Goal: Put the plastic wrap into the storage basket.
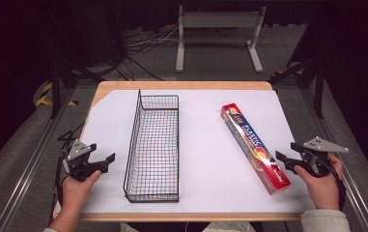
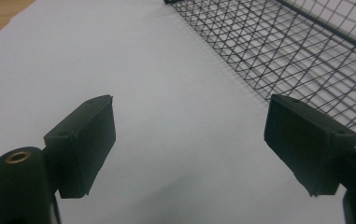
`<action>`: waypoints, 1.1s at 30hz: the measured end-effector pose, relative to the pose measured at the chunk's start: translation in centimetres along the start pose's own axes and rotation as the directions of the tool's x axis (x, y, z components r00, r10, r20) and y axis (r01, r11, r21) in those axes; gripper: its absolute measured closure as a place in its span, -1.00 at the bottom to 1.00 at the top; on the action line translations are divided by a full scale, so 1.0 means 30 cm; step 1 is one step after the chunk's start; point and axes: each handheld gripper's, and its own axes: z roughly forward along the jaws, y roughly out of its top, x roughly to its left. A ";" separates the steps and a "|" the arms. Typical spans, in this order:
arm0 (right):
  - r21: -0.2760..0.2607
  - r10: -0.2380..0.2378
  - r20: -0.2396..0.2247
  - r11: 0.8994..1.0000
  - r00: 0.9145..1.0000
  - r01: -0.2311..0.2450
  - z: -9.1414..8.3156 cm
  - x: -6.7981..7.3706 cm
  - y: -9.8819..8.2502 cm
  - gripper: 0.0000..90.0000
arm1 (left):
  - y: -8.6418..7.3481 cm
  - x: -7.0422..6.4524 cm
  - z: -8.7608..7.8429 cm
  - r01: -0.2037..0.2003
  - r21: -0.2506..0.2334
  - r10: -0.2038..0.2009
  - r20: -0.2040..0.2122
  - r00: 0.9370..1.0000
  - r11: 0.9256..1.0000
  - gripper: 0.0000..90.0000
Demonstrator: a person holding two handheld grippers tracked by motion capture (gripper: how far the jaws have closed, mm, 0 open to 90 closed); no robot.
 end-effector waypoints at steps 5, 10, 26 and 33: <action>-0.013 -0.009 -0.015 1.000 1.000 0.009 -0.017 0.009 0.029 -0.39 | 0.012 -0.005 -0.030 0.033 -0.027 -0.033 0.014 0.999 0.999 -0.62; 0.041 -0.028 -0.009 0.999 1.000 0.028 -0.035 0.034 0.109 -0.41 | 0.007 -0.018 -0.045 0.036 -0.032 -0.036 0.007 0.999 0.999 -0.61; 0.177 -0.079 -0.092 0.980 0.993 0.095 0.064 0.110 0.261 -0.53 | -0.011 -0.022 -0.059 0.038 -0.025 -0.039 -0.013 0.999 0.999 -0.61; 0.215 -0.060 -0.126 0.973 0.990 0.086 0.118 0.146 0.313 -0.56 | -0.020 -0.020 -0.069 0.041 -0.023 -0.042 -0.022 0.999 0.999 -0.61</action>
